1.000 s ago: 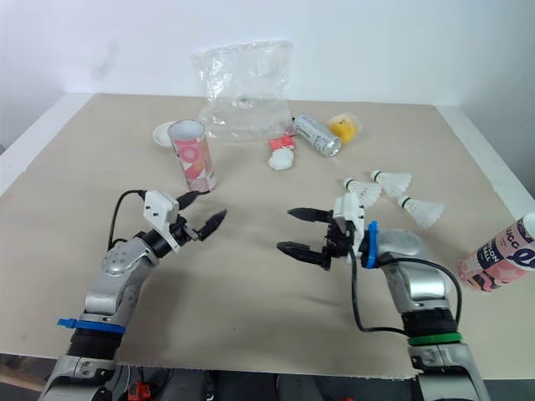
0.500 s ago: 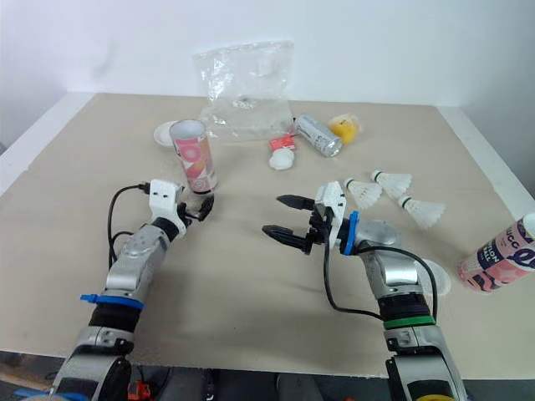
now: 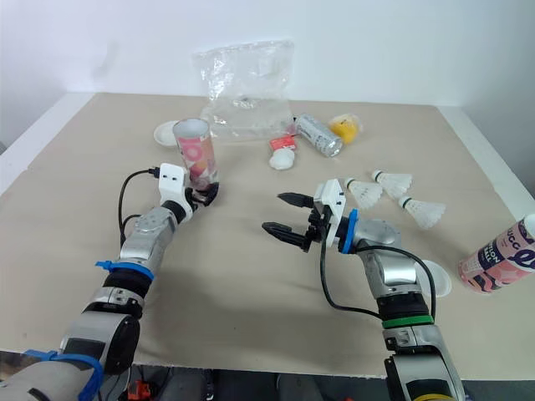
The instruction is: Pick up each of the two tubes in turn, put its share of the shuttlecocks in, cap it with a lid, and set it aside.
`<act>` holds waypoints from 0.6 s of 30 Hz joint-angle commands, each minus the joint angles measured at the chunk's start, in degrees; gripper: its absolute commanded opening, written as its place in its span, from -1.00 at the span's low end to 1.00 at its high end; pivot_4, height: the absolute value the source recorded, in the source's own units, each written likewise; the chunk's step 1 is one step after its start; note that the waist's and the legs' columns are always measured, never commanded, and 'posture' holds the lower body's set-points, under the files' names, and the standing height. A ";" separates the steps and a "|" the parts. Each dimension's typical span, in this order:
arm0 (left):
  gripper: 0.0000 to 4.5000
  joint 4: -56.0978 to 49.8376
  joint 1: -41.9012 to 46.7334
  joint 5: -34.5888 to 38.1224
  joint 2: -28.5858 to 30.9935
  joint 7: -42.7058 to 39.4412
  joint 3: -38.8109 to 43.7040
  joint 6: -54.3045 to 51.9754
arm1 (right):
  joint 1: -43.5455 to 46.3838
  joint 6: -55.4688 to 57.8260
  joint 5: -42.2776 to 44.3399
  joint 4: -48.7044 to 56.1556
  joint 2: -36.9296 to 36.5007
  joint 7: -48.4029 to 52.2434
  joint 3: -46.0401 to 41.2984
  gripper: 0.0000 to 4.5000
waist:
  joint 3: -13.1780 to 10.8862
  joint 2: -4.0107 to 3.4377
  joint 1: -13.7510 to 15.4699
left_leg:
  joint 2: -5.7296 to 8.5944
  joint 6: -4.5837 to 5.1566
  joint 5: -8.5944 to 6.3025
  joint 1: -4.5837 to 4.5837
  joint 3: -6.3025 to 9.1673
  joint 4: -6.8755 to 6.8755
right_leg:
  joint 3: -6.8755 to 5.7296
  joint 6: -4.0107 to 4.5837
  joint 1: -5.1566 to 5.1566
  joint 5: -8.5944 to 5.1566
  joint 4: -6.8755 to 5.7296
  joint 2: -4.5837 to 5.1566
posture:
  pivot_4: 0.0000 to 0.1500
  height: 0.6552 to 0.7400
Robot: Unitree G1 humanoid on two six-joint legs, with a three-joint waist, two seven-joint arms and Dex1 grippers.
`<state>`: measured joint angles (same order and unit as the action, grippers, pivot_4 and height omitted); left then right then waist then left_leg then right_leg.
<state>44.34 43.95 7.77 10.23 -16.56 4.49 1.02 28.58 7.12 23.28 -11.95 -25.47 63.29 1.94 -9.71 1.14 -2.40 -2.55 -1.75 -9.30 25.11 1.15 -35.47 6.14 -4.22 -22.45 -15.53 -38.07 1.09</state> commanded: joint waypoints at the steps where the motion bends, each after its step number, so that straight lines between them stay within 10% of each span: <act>1: 1.00 4.82 3.85 -0.53 0.42 -0.14 0.90 3.22 | -0.09 -0.78 0.05 2.98 0.06 -0.62 -0.72 0.98 | 0.00 0.00 0.00 | 0.00 0.00 0.00 0.00 0.01 0.01 | 0.00 0.00 0.00 0.00 0.00 0.00 | 1.00 1.00; 18: 1.00 20.42 12.35 -2.48 0.60 -1.49 1.12 8.81 | -2.05 0.61 -0.34 6.99 -0.31 -2.28 -0.11 0.98 | 0.00 0.00 0.00 | 0.01 -0.02 0.01 0.03 0.02 0.02 | -0.03 -0.02 -0.01 -0.01 -0.01 0.01 | 1.00 1.00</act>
<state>64.61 54.69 5.88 10.34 -17.63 5.47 8.80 26.28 7.80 22.71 -7.82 -25.45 61.06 2.18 -9.72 1.15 -2.40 -2.53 -1.76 -9.29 25.14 1.17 -35.44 6.11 -4.24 -22.46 -15.55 -38.08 1.10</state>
